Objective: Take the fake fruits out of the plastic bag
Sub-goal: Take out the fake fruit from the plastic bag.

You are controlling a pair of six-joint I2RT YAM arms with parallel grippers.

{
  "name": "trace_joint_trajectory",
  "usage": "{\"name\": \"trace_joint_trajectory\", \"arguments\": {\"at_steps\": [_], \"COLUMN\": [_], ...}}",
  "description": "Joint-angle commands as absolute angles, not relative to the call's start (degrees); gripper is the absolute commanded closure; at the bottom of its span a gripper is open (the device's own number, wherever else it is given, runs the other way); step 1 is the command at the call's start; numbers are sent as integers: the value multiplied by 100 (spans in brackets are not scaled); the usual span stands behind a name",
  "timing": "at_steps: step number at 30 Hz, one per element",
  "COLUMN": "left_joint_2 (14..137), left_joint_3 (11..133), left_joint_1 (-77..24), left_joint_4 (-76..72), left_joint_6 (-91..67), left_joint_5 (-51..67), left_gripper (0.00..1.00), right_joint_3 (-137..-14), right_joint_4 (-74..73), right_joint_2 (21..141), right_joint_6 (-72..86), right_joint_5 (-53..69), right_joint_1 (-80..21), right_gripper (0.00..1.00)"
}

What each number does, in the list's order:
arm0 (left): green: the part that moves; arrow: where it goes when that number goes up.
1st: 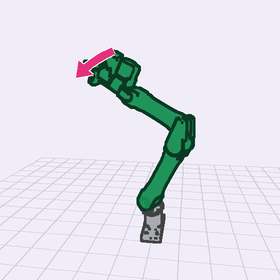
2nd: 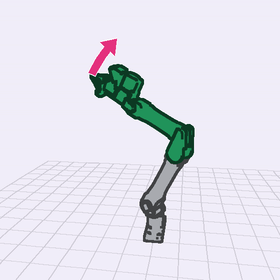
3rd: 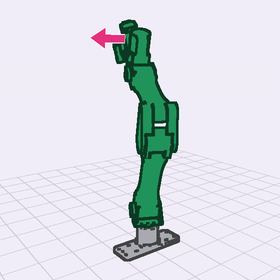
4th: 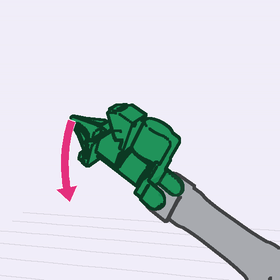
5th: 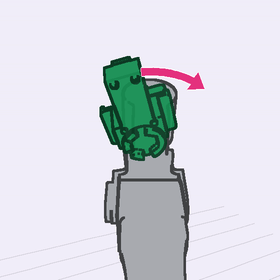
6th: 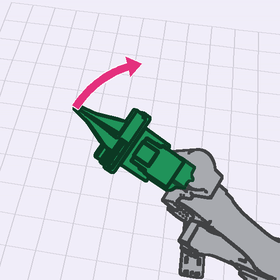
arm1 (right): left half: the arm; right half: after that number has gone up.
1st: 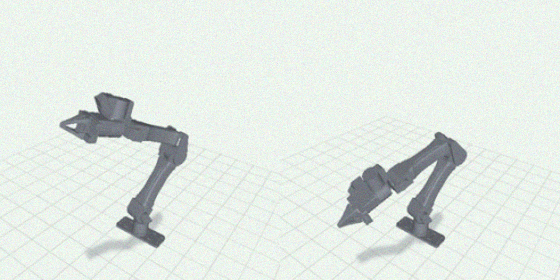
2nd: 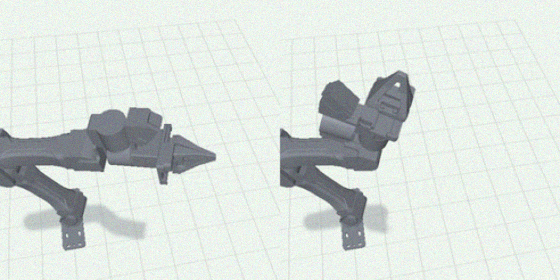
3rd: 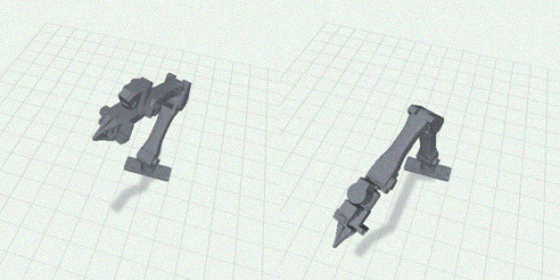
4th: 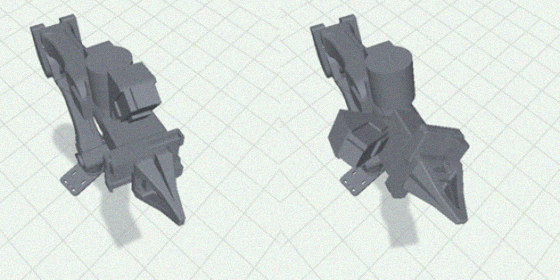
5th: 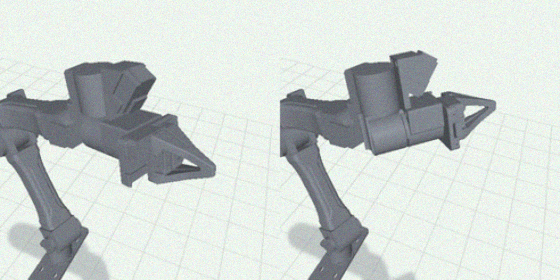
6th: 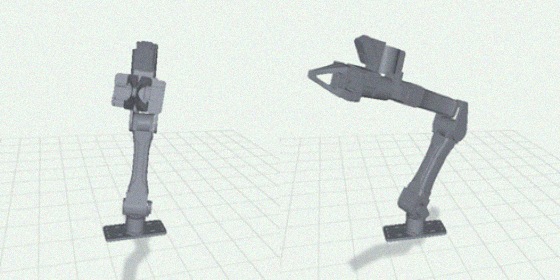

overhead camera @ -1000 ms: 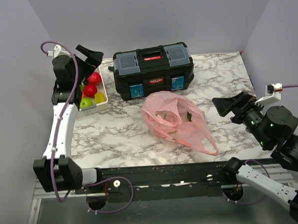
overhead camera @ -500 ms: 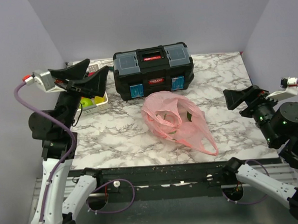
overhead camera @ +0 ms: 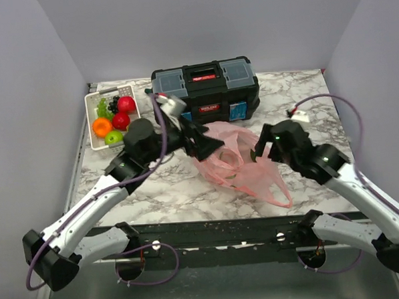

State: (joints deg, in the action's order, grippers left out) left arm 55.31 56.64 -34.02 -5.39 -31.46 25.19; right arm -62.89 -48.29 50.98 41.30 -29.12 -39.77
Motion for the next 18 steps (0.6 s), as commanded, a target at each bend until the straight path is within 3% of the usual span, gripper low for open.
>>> {"name": "trace_joint_trajectory", "arguments": {"at_steps": [1, 7, 9, 11, 13, 18], "left_joint_2": [5971, 6907, 7244, 7610, 8009, 8825], "left_joint_3": [5626, 5606, 5547, 5671, 5915, 6363], "left_joint_1": [-4879, -5640, -5739, -5891, -6029, -6133], "left_joint_4": [-254, -628, -948, -893, -756, -572], "left_joint_6": [-2281, -2126, -2203, -2140, -2086, -2270], "left_joint_5": [2573, 2778, 2978, 2876, 2777, 2416], "left_gripper": [3, 5, 7, 8, 10, 20], "right_joint_3": [-5791, -5057, -4832, -4621, -4435, -4218], "right_joint_4": [-5285, -4967, -5144, -5154, -5108, -4925], "right_joint_2": [5715, 5856, 5877, 5766, 5530, 5067], "right_joint_6": [4811, 5106, 5552, 5897, 6133, 6064], "right_joint_5": [-2644, -2738, -2856, -2921, -2852, -2476], "right_joint_1": [-3979, -3972, -3972, -3973, -3970, -3972], "right_gripper": [0, 1, 6, 24, 50, 86]}}
